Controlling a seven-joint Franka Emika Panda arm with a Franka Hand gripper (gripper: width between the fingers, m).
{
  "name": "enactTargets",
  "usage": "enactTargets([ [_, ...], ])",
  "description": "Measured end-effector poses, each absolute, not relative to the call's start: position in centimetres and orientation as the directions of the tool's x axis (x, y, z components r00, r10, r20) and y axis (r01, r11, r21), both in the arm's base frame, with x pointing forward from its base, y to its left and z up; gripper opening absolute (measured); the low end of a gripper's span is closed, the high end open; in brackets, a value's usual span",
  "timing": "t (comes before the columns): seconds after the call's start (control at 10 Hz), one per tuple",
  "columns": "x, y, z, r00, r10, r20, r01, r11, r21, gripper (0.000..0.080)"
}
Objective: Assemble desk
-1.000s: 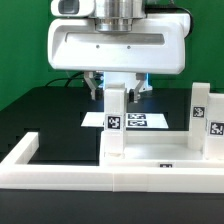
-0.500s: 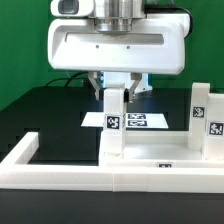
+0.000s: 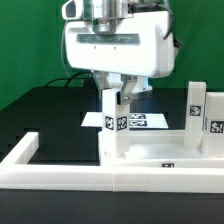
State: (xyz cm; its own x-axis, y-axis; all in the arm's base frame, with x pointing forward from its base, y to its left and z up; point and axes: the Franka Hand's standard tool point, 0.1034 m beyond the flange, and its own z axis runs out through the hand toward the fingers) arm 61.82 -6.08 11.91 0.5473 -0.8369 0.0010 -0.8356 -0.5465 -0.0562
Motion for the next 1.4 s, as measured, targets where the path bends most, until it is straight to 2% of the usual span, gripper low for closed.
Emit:
enactTargets([
  [0.3,61.91,-6.16,11.9,0.332,-0.943,-0.015,-0.942,-0.331,-0.052,0.0288],
  [0.5,61.9,-6.13,11.85,0.312,-0.95,-0.016,-0.949,-0.311,-0.051,0.0297],
  [0.6,61.86,-6.12,11.84,0.351,-0.936,-0.013,-0.935,-0.35,-0.048,0.0473],
  [0.7,61.8,-5.92,11.85,0.39,-0.921,-0.014,-0.92,-0.39,-0.04,0.0612],
  [0.9,61.9,-5.9,11.92,0.598,-0.801,0.004,-0.801,-0.598,-0.035,0.0638],
  [1.2,61.88,-6.04,11.91,0.755,-0.656,0.012,-0.655,-0.755,-0.033,0.0649],
  [1.4,61.86,-5.85,11.86,0.872,-0.489,0.02,-0.488,-0.872,-0.017,0.0649],
])
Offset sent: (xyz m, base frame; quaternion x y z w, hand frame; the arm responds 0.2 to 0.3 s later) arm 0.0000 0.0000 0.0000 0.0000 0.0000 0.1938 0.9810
